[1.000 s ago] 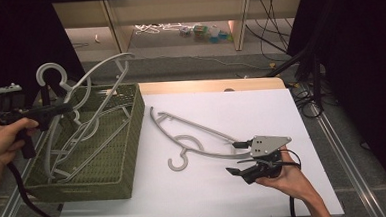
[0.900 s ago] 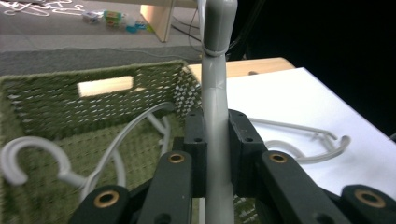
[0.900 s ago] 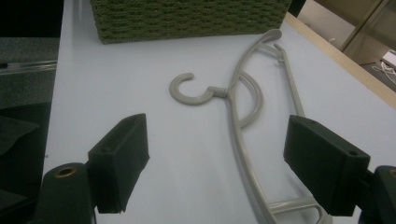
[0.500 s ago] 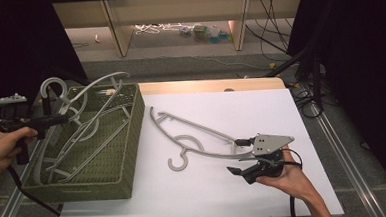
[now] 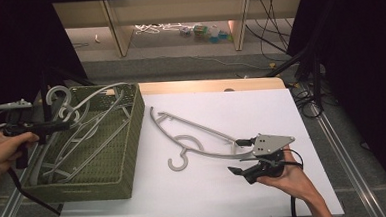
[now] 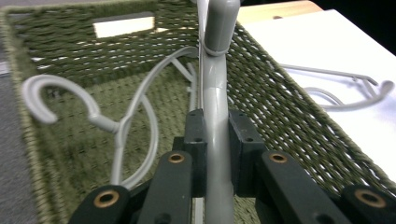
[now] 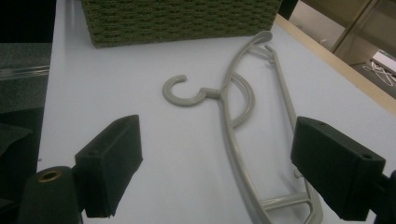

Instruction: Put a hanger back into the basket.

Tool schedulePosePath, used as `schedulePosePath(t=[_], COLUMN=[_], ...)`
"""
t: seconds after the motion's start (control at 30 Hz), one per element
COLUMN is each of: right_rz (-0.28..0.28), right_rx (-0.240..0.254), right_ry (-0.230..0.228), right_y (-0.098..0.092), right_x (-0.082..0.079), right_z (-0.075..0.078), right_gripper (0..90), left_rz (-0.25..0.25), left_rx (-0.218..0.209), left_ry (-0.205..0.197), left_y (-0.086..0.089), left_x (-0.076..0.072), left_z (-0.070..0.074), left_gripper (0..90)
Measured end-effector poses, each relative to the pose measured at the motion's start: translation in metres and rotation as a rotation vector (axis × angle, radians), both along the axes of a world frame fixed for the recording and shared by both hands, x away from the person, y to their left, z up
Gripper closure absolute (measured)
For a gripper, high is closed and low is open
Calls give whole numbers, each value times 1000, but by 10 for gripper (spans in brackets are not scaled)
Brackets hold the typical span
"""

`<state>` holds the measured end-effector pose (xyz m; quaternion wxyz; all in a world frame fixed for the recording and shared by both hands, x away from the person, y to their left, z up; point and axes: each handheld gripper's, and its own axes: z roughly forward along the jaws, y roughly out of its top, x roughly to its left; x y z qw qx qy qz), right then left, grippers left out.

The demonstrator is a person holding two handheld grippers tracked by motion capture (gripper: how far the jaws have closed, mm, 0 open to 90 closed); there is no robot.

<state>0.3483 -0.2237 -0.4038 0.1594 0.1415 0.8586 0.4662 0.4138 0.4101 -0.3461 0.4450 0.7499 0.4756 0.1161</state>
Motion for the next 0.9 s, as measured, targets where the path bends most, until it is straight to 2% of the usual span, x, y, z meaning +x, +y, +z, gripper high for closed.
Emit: schedulePosePath(t=[0.17,0.4,0.43,0.53,0.67,0.73,0.83,0.9], right_rz=[-4,6,6,2,3,5,9,10], right_rx=[6,-4,-7,-7,-7,-7,-11,-10], right_ry=[-5,-5,-5,-5,-3,-3,-3,-4], right_y=[0,1,1,0,0,0,1,0], right_x=[0,-1,-1,-1,-1,-1,-1,-1], right_z=[0,-1,-1,-1,-1,-1,-1,-1], right_gripper=[175,182,182,182,182,183,183,184], left_rz=[-27,-38,-35,-48,-27,-16,11,37], left_rx=[40,89,80,121,118,150,146,176], left_ry=[12,73,79,106,130,147,161,167], left_y=[-9,-16,-18,-23,-23,-22,-21,-18], left_x=[0,11,13,16,19,22,24,25], left_z=[-1,-11,-14,-22,-35,-42,-50,-55], left_gripper=[793,793,793,792,792,791,788,787])
